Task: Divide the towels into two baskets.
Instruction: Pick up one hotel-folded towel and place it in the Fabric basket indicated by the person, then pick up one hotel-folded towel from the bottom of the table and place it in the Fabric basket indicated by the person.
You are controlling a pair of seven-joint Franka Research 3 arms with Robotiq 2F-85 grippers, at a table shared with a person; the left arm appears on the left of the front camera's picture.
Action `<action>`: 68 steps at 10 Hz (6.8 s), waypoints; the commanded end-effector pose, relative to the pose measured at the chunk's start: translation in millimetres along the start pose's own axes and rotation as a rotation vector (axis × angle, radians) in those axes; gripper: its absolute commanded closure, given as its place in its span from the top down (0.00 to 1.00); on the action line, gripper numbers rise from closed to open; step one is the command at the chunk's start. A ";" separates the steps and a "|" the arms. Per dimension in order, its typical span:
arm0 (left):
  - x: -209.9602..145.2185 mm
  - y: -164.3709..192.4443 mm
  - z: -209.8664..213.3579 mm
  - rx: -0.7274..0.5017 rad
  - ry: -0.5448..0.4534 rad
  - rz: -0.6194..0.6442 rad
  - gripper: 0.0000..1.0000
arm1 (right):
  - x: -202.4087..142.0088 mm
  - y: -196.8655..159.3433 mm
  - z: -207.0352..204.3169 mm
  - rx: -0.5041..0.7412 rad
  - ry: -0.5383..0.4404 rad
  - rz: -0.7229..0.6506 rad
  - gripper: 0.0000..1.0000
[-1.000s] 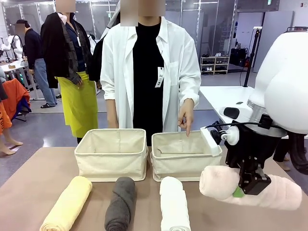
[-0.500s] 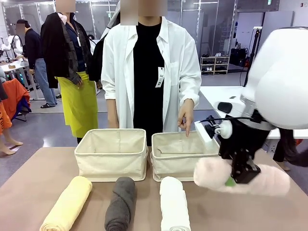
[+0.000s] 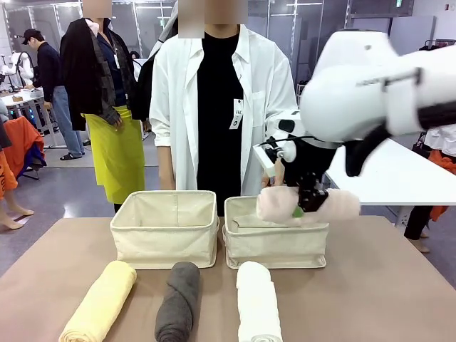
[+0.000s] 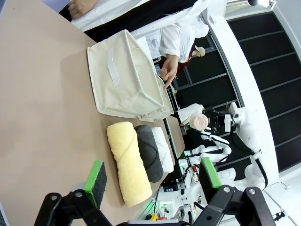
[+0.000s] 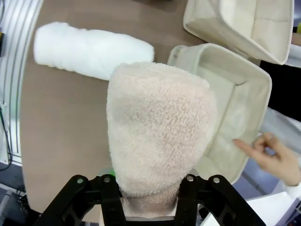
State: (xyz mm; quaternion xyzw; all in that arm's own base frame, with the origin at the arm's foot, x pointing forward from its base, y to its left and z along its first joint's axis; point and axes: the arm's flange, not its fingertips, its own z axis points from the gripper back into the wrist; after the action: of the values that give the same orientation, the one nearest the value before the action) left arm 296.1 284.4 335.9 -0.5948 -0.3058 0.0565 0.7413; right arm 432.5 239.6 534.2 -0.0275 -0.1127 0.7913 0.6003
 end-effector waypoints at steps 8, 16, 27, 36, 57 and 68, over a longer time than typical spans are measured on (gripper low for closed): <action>-0.9 -2.0 2.9 -0.010 -0.004 -0.011 1.00 | -19.5 -129.7 -119.3 -0.080 0.014 0.011 0.37; -0.9 -2.0 2.9 -0.010 -0.004 -0.011 1.00 | -20.0 -131.0 -145.8 0.000 0.074 -0.033 0.99; -0.9 -2.0 2.9 -0.010 -0.004 -0.011 1.00 | -22.7 -125.1 -133.1 -0.001 0.062 -0.072 0.96; -0.9 -2.0 2.9 -0.010 -0.004 -0.011 1.00 | -50.9 -86.1 -76.0 0.082 -0.058 -0.236 0.96; -0.9 -2.0 2.9 -0.010 -0.004 -0.011 1.00 | -460.2 270.8 -47.5 0.717 -1.093 -1.398 0.96; 0.0 0.1 -0.1 0.000 0.000 0.000 1.00 | -460.2 270.8 -47.5 0.717 -1.093 -1.398 0.96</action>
State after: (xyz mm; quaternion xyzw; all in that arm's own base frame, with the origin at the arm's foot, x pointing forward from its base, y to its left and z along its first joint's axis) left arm 296.4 284.2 335.8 -0.5948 -0.3055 0.0562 0.7414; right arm 316.9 -263.4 387.8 0.6088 -0.1171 0.1370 0.7726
